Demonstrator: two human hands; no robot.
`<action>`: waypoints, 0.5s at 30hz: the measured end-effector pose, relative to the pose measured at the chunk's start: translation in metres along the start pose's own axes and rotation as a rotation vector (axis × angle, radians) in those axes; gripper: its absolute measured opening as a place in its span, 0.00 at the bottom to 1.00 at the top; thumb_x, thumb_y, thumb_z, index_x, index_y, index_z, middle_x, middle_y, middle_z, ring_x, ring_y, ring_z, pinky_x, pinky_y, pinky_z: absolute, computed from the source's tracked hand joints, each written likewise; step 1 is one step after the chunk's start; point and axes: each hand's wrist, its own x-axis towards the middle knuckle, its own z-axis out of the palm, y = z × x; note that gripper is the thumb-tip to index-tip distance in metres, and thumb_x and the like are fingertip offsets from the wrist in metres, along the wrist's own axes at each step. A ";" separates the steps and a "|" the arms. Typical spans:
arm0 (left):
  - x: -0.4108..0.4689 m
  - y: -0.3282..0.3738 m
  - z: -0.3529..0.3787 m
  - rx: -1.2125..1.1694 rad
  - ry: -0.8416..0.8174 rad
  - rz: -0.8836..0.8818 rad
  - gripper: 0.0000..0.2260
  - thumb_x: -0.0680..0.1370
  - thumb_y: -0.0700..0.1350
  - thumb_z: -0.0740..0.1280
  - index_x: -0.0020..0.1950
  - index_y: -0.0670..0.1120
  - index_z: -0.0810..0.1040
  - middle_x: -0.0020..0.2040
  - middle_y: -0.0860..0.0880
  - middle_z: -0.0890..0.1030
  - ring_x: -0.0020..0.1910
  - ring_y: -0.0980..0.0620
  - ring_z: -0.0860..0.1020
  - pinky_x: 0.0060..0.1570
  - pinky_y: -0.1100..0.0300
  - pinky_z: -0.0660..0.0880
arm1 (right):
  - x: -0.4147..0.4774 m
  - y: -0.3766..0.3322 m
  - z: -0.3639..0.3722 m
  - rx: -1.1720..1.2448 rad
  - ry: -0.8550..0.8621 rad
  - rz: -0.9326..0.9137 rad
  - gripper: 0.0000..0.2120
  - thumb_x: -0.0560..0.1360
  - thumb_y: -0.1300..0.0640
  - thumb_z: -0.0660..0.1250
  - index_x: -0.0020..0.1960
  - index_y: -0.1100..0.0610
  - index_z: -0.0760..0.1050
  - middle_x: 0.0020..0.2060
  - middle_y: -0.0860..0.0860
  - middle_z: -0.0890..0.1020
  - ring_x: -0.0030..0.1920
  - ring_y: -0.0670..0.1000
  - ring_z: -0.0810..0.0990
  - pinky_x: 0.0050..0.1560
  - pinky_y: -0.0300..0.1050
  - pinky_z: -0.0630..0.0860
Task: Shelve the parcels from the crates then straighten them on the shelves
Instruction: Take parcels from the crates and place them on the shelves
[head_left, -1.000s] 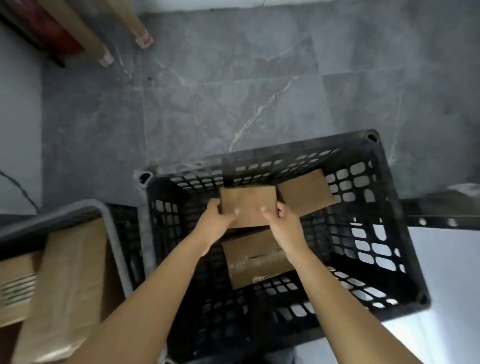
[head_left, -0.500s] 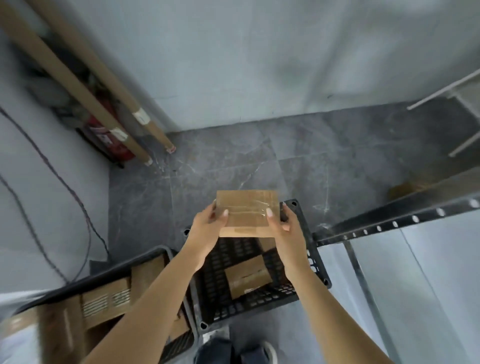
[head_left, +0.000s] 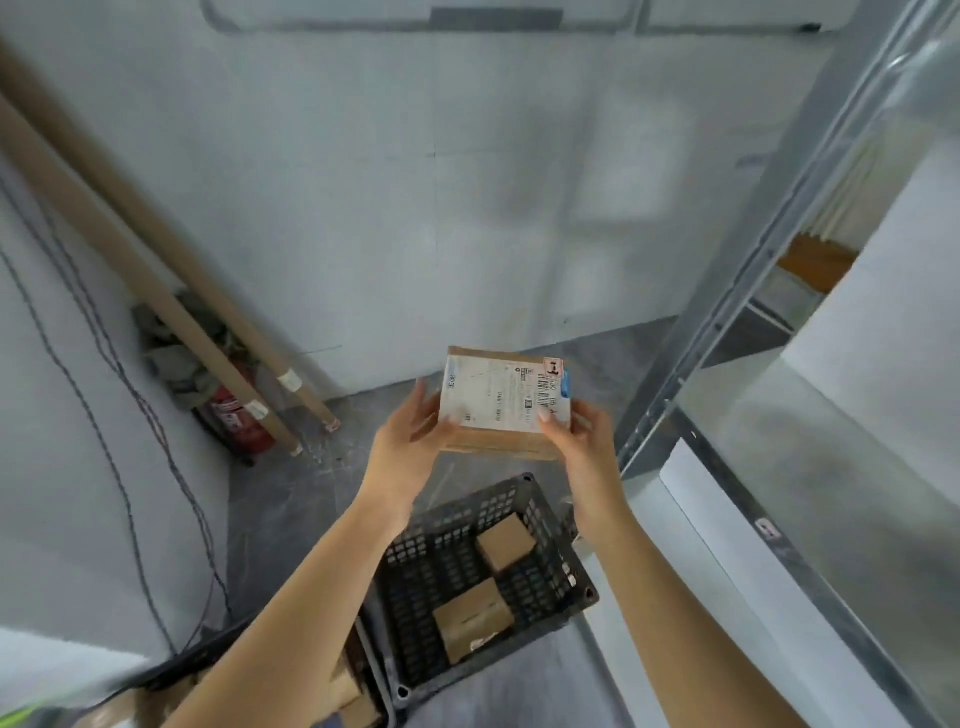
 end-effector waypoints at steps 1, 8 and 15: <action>-0.004 0.013 0.001 0.042 -0.039 0.043 0.24 0.77 0.47 0.68 0.72 0.53 0.67 0.63 0.58 0.77 0.60 0.63 0.75 0.63 0.62 0.67 | -0.006 -0.013 -0.002 0.013 -0.007 -0.027 0.14 0.76 0.63 0.68 0.57 0.53 0.69 0.51 0.45 0.82 0.49 0.38 0.82 0.46 0.33 0.78; -0.025 0.088 0.004 -0.002 -0.140 0.125 0.13 0.74 0.41 0.71 0.58 0.46 0.76 0.58 0.50 0.81 0.56 0.54 0.80 0.59 0.55 0.75 | -0.043 -0.086 -0.012 0.025 -0.028 -0.087 0.27 0.72 0.58 0.71 0.70 0.49 0.69 0.58 0.45 0.82 0.59 0.46 0.80 0.57 0.54 0.75; -0.024 0.144 -0.005 0.008 -0.377 0.144 0.36 0.71 0.47 0.73 0.75 0.57 0.60 0.64 0.49 0.77 0.60 0.55 0.77 0.56 0.58 0.77 | -0.075 -0.147 -0.023 -0.049 -0.023 -0.179 0.26 0.72 0.66 0.71 0.68 0.56 0.72 0.58 0.51 0.83 0.59 0.53 0.81 0.58 0.51 0.79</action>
